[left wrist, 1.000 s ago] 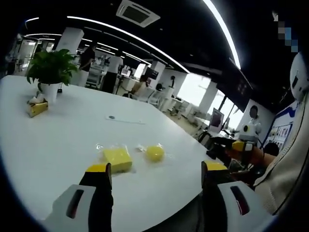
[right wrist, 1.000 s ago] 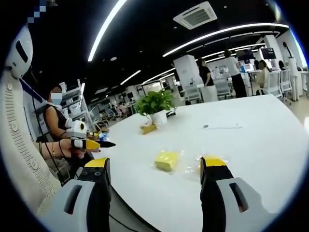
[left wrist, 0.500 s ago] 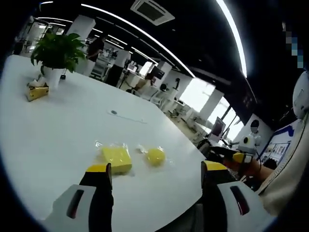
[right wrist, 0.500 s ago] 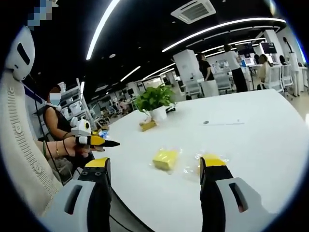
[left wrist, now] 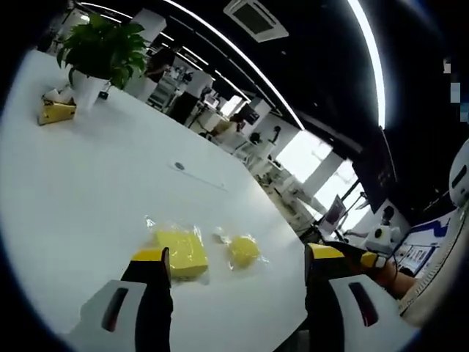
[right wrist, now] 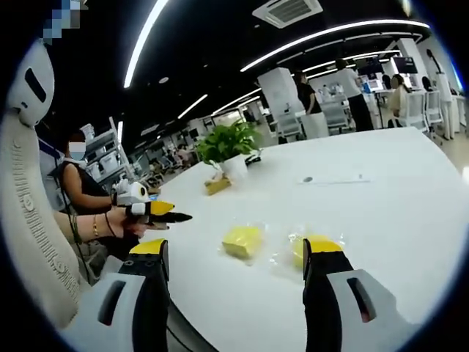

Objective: Compare the silicone blocks by pressing each to a similar depth, holding the contact briefly, and releasing to observe deformation and rebound differences across the visible hardness samples.

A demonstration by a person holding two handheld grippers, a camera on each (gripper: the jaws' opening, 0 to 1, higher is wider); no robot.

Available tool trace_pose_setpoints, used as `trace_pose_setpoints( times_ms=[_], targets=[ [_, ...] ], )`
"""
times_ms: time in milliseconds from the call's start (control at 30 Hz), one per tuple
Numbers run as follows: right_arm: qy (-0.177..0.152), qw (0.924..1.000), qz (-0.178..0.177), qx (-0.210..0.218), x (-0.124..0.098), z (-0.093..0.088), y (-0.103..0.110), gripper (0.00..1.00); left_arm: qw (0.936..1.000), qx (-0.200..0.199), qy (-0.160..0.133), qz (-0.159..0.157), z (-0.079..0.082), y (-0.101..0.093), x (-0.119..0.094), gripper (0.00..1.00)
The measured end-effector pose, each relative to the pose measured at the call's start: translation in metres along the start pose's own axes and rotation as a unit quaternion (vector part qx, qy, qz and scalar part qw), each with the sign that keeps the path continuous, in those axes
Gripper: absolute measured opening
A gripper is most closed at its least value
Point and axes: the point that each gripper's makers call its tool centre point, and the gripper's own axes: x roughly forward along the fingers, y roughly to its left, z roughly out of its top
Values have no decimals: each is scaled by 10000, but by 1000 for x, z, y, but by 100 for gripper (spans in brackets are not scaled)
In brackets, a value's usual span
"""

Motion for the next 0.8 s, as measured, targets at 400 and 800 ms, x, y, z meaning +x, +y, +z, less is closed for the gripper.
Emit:
trace_pose_setpoints(
  times_ms=[400,800],
  targets=[
    [259,9996,-49,70,19,-4,-16,69,9985,-495,-53,234,-2,49,35,73],
    [647,9971,-172,349,28,-20,-26,66,9944,-1018,141,239,-17,100,80,71]
  ],
)
